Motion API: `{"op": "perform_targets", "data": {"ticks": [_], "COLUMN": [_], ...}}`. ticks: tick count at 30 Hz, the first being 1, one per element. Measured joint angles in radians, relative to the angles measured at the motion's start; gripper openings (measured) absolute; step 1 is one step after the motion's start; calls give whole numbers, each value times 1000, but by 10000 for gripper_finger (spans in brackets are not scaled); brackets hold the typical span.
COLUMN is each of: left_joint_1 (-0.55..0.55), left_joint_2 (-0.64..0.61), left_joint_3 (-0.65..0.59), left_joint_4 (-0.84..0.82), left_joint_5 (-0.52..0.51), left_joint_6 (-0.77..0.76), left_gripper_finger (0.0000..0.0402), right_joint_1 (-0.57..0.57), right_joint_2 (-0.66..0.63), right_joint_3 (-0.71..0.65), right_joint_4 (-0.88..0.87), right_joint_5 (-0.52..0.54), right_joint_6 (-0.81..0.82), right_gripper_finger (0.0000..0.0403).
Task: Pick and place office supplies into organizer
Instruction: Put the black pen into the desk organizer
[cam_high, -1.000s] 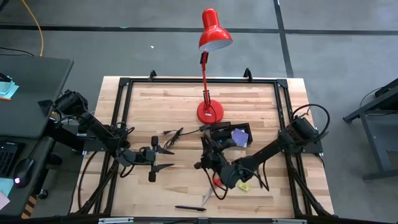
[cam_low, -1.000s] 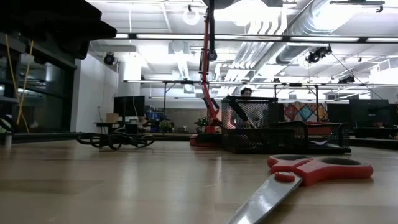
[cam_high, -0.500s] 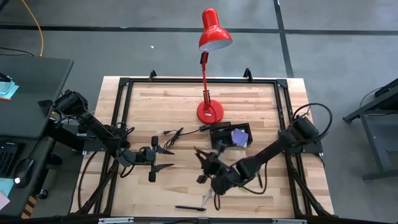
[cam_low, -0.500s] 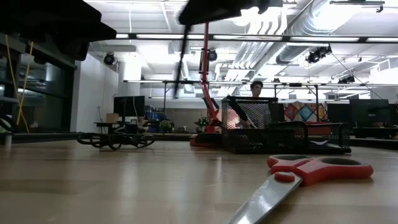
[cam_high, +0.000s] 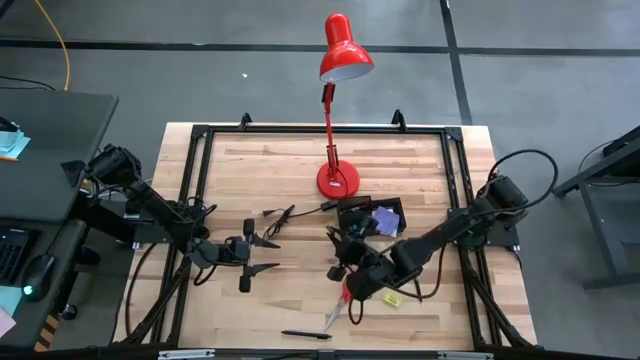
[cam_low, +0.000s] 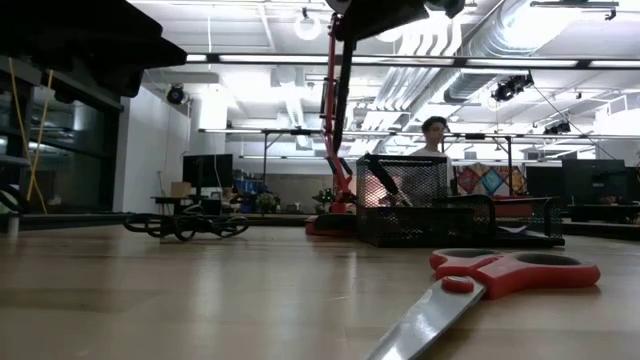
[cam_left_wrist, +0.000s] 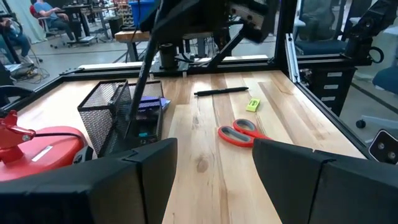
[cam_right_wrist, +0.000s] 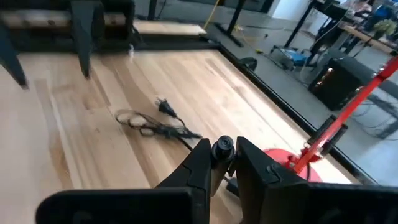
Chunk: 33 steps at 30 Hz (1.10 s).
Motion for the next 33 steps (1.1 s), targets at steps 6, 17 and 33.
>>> {"op": "perform_targets", "data": {"ticks": [6,17,33], "left_joint_1": [0,0,0], "left_joint_2": [0,0,0], "left_joint_3": [0,0,0], "left_joint_4": [-6,2,16], "left_joint_5": [7,8,5], "left_joint_6": [0,1,3], "left_gripper_finger": [202,202,202], "right_joint_1": [31,43,-142], "right_joint_2": [-27,-319,-450], "right_joint_3": [-148,-694,-558], "right_joint_4": [285,1147,296], "right_joint_5": [-5,31,-44], "right_joint_6": [-66,-457,-30], "right_gripper_finger": [27,27,27]}}
